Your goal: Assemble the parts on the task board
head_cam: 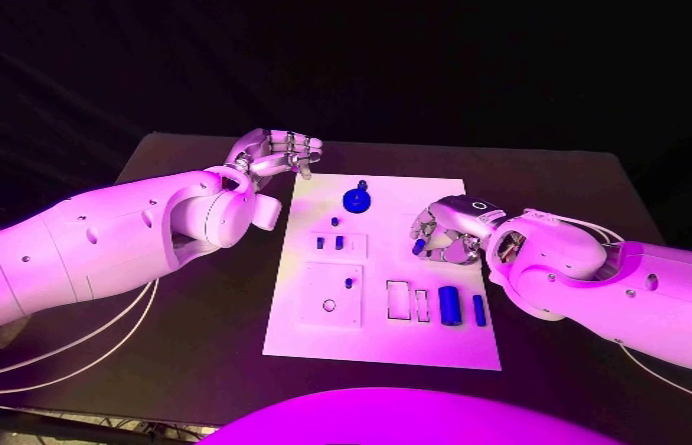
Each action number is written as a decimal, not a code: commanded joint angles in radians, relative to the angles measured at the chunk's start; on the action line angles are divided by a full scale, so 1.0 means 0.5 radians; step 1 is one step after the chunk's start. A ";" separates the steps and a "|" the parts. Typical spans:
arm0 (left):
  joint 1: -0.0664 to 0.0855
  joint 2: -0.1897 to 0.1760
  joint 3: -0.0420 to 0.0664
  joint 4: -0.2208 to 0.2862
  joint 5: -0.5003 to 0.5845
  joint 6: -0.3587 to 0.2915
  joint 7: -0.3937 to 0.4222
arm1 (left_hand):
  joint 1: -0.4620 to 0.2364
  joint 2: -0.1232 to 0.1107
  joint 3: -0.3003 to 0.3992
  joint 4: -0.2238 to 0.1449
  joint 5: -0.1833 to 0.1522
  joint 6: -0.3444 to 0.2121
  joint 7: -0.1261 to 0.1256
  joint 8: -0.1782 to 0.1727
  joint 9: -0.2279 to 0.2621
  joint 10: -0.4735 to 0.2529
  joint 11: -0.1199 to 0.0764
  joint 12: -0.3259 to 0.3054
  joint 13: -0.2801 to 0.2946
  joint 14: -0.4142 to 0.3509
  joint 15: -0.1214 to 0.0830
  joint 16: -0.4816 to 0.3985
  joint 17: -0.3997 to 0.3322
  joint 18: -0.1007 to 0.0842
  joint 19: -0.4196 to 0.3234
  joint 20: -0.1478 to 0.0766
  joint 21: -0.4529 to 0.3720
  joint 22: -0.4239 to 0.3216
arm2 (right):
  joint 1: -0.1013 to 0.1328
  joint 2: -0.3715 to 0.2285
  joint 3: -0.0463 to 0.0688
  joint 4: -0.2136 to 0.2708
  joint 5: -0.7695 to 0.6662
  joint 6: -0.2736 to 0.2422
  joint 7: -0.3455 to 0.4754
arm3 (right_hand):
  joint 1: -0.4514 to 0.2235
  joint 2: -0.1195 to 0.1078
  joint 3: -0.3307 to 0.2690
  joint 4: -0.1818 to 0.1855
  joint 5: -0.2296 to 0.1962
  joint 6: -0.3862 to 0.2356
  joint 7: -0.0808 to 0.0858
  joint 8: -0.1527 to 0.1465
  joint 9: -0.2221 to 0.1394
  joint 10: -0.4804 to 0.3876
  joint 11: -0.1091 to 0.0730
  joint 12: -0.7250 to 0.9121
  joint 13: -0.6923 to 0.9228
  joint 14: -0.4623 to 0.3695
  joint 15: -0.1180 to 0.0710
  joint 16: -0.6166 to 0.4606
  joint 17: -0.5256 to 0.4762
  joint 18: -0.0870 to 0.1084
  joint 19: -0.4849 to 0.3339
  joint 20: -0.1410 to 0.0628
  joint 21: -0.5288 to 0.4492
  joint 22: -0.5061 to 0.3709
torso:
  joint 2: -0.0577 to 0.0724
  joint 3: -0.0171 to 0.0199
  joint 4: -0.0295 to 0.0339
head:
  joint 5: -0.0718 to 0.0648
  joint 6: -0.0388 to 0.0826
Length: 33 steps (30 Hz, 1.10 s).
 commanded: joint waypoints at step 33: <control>0.002 -0.005 0.002 0.007 0.000 0.013 0.013 | -0.011 -0.001 0.001 -0.009 0.007 -0.010 -0.002 -0.002 0.003 -0.019 -0.004 0.020 -0.003 -0.011 0.003 -0.009 -0.004 0.030 -0.017 -0.005 0.015 0.004 | -0.021 0.053 -0.004 -0.041 0.007 -0.150 -0.011 | -0.153 -0.070 0.730 -0.123 -0.113 0.234 -0.027 0.087 0.055 0.351 -0.044 -0.212 -0.027 0.073 -0.045 0.038 0.028 -0.033 0.060 -0.045 0.100 0.346 | -0.002 -0.0004 0.000 | -0.017 -0.017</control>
